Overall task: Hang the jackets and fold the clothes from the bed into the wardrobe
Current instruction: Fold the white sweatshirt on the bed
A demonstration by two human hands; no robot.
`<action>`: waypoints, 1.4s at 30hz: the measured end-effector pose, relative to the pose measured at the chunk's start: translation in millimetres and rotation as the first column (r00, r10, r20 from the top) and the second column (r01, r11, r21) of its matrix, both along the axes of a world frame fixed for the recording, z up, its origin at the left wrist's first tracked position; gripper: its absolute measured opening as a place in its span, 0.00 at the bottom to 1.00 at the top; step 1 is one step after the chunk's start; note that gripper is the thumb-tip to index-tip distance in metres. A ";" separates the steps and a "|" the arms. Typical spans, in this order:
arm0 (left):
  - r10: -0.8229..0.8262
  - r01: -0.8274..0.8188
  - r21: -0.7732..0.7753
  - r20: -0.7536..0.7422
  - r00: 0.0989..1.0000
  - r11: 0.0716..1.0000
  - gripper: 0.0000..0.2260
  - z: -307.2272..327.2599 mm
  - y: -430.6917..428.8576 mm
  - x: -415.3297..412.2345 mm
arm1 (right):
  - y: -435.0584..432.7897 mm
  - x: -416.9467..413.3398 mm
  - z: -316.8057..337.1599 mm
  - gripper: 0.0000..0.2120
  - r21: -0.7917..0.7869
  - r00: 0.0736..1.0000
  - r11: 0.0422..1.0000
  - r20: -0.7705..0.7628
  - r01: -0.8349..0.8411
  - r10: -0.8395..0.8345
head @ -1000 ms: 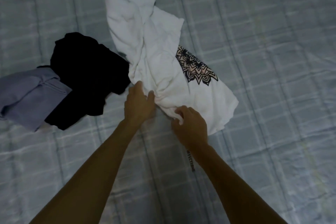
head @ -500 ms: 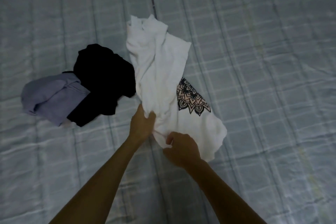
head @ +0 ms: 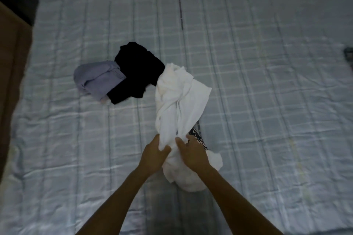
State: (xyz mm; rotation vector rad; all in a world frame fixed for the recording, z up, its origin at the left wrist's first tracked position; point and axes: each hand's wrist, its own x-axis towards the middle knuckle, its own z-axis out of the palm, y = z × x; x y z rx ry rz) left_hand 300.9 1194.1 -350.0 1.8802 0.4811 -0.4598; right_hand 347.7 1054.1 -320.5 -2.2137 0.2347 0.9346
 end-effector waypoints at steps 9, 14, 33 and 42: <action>0.262 -0.249 -0.120 0.102 0.960 0.961 0.08 86.7 -9.1 -6.4 | -16.2 -10.4 82.9 0.15 0.128 0.885 0.959 0.369 0.253 -0.283; 0.570 -0.547 -0.190 0.096 0.816 0.815 0.06 116.2 1.2 -3.2 | -52.3 -7.5 102.5 0.13 0.197 0.709 0.845 0.469 0.497 -0.526; -0.332 0.349 0.346 -0.109 0.937 0.871 0.18 -48.9 -93.2 -74.6 | -105.5 -130.9 -49.5 0.16 -0.074 0.976 0.989 0.188 0.128 -0.112; -0.549 0.435 0.517 0.082 0.832 0.737 0.14 -125.0 -130.1 -29.5 | -116.8 -117.7 -94.7 0.18 -0.190 0.938 0.982 0.342 0.022 0.046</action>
